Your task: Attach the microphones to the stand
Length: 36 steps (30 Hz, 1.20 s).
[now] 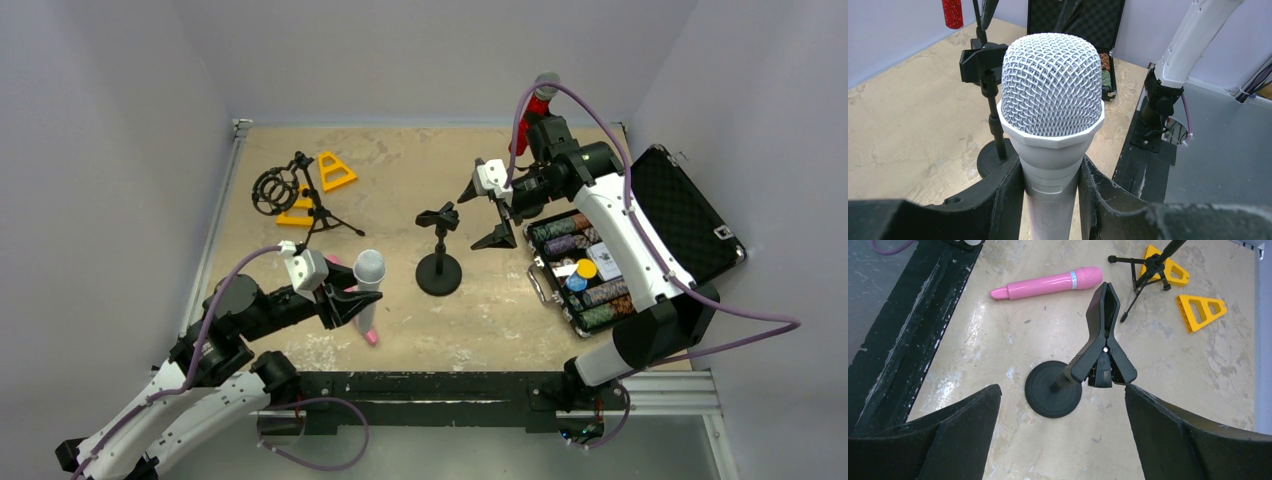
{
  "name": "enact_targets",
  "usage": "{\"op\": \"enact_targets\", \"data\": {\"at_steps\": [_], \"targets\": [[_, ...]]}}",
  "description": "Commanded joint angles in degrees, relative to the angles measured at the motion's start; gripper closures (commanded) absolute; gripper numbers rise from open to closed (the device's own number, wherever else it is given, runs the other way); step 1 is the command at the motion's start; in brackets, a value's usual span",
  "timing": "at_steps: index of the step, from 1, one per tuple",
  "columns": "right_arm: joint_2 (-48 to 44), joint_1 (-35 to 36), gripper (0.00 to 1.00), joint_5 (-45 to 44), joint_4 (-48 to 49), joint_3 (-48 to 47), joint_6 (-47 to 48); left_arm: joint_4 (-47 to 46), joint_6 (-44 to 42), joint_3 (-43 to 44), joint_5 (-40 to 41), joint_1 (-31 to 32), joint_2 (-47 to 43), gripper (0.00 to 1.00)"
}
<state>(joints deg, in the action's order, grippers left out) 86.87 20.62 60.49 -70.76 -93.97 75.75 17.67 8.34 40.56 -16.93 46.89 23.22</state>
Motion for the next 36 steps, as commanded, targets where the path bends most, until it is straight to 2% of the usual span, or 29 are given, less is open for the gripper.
{"op": "enact_targets", "data": {"at_steps": [1, 36], "targets": [[-0.3, 0.16, 0.03, -0.5, -1.0, -2.34, 0.98, -2.82, -0.34, 0.05, -0.74, -0.3, -0.45, 1.0], [3.41, 1.2, 0.03, 1.52, 0.25, -5.24, -0.95, -4.42, -2.56, 0.53, 0.75, -0.28, 0.83, 1.0]]}}
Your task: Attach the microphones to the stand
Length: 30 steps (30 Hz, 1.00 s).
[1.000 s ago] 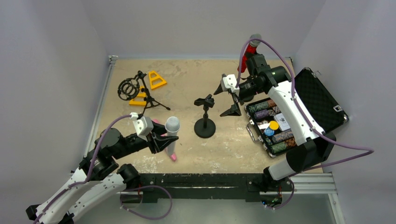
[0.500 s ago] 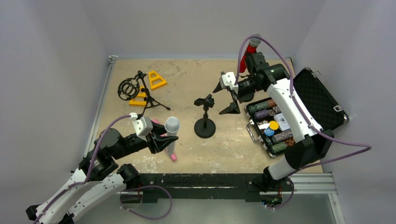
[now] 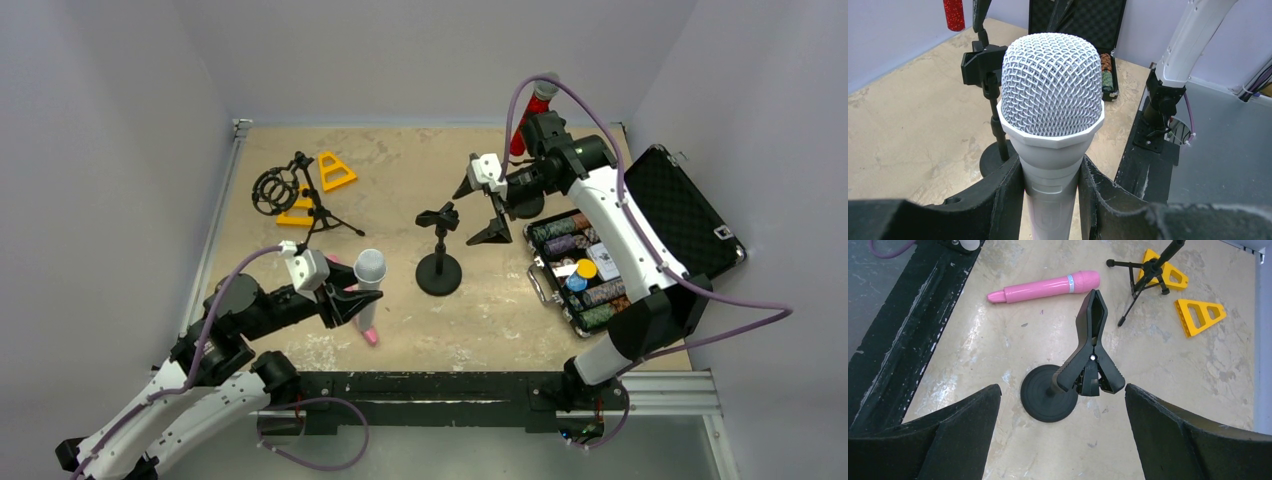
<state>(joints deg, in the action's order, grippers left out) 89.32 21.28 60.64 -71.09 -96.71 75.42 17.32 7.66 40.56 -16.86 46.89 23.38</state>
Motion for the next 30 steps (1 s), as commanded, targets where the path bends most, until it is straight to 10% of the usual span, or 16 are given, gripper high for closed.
{"op": "enact_targets", "data": {"at_steps": [1, 19, 26, 30], "targets": [[1.06, 0.6, 0.03, 1.45, 0.71, -2.54, -0.74, -4.2, -2.19, 0.76, 0.8, -0.31, 0.79, 1.0], [5.89, 2.76, 0.12, 1.5, 12.71, -0.87, -14.5, -22.35, -8.8, 10.63, 3.99, -4.12, 20.14, 1.0], [7.05, 2.76, 0.31, 0.23, 11.52, -0.5, -13.42, -27.91, -5.28, 17.28, -2.01, -7.43, 29.71, 1.0], [7.18, 2.8, 0.67, -0.01, 11.47, -0.33, -13.05, -27.66, -5.63, 19.39, -2.82, -7.49, 32.49, 1.0]]}}
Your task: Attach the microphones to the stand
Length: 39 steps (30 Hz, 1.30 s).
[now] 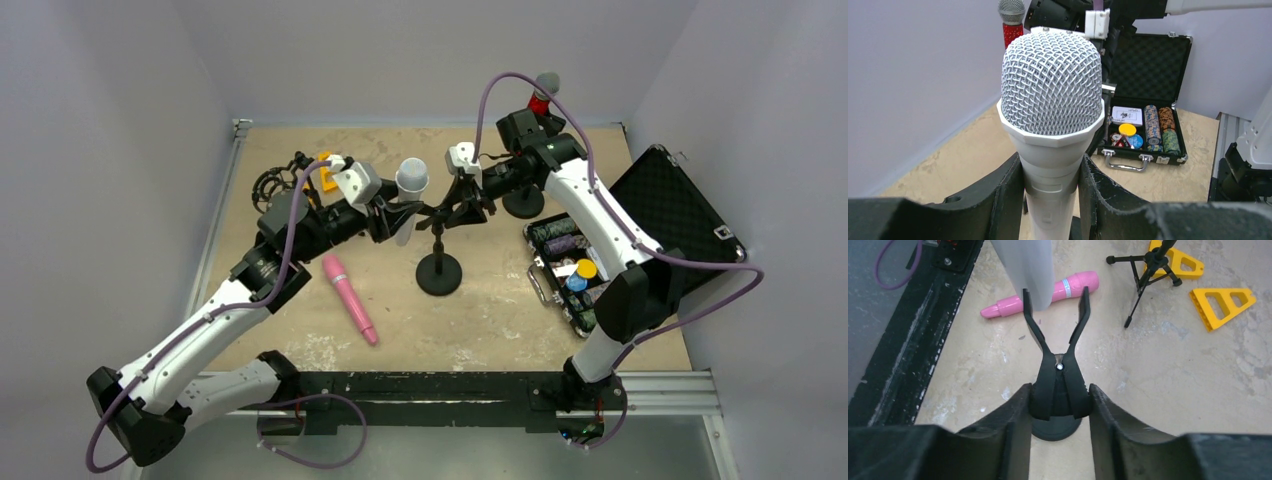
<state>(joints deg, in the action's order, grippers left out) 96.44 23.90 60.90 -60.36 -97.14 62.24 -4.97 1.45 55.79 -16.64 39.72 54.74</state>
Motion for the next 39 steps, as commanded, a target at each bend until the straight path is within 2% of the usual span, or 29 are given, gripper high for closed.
{"op": "enact_targets", "data": {"at_steps": [1, 4, 7, 23, 25, 29, 31, 34, 39], "targets": [[-0.01, 0.18, 0.74, -0.26, 0.83, 0.2, 0.03, -5.44, 0.59, 4.27, -3.12, -0.27, 1.55, 1.0], [-0.64, 0.16, 0.86, -0.03, 1.37, 0.84, -0.04, -6.35, 0.32, 4.26, -3.13, -0.39, 2.61, 1.0], [-1.06, 0.18, 0.91, 0.62, 1.99, 1.23, -0.67, -7.23, 0.22, 4.45, -3.32, -0.43, 3.9, 1.0], [-2.58, 0.18, 0.91, 2.89, 2.76, 3.37, -1.33, -16.64, 4.52, 0.31, -2.94, -0.44, 10.86, 1.0], [-2.66, 0.14, 0.85, 3.11, 2.54, 3.31, -1.39, -16.54, 4.69, 0.44, -2.51, -0.44, 11.33, 1.0], [-3.52, 0.16, 0.46, 3.76, 1.9, 3.98, -0.89, -16.01, 5.04, -0.42, -1.02, -0.44, 11.4, 1.0], [-4.35, 0.17, 0.3, 4.1, 1.49, 4.42, -0.11, -16.5, 5.22, -1.3, -0.2, -0.51, 11.0, 1.0], [-5.67, 0.15, 0.2, 4.22, 1.56, 5.0, 0.06, -16.49, 5.4, -1.78, -0.01, -0.61, 10.54, 1.0], [-7.94, 0.16, 0.14, 4.49, 2.17, 5.85, -0.85, -15.06, 5.32, -1.12, -0.31, -0.7, 10.25, 0.99]]}}
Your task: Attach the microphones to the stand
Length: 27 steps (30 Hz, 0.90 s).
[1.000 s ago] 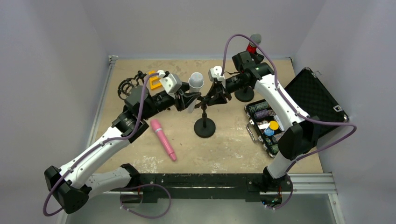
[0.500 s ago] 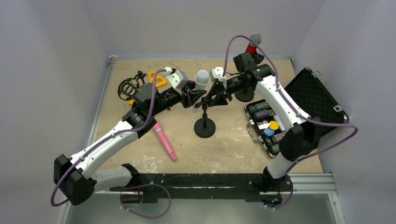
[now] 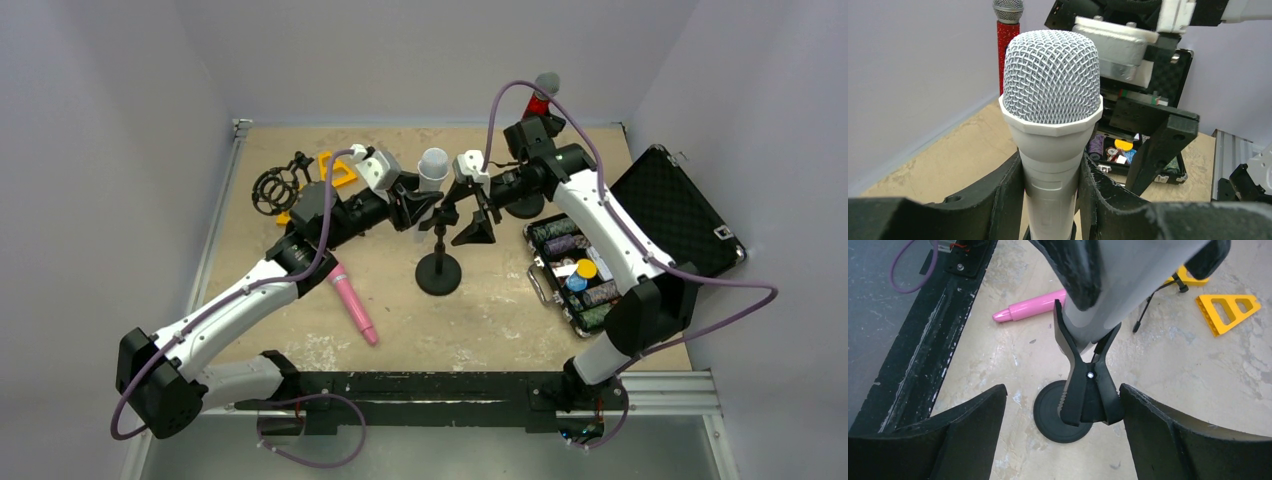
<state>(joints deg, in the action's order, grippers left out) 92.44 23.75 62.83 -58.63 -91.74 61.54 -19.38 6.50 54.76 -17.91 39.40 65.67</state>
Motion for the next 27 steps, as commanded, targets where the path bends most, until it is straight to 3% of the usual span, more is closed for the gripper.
{"op": "enact_targets", "data": {"at_steps": [1, 7, 10, 23, 27], "targets": [[-4.39, 0.33, 0.12, 2.56, 0.85, 0.86, -0.45, -0.08, 0.2, 0.3, 0.74, -0.37, -0.83, 0.94], [-6.12, 0.25, 0.1, 1.96, 3.14, 3.0, -2.01, 3.28, 0.98, 2.26, -0.37, -0.37, -1.61, 0.47], [-6.37, 0.2, 0.1, 1.62, 3.4, 3.4, -2.3, 4.69, 1.4, 2.67, -0.08, -0.37, -2.25, 0.33], [-12.07, -2.6, 0.09, 1.57, 5.02, 6.91, -4.03, 14.8, -0.68, 1.1, 4.08, -0.37, -13.69, 0.01], [-15.36, -4.85, 0.09, 2.06, 5.99, 9.92, -4.15, 21.74, -1.99, -1.69, 6.87, -0.37, -20.43, 0.01]]}}
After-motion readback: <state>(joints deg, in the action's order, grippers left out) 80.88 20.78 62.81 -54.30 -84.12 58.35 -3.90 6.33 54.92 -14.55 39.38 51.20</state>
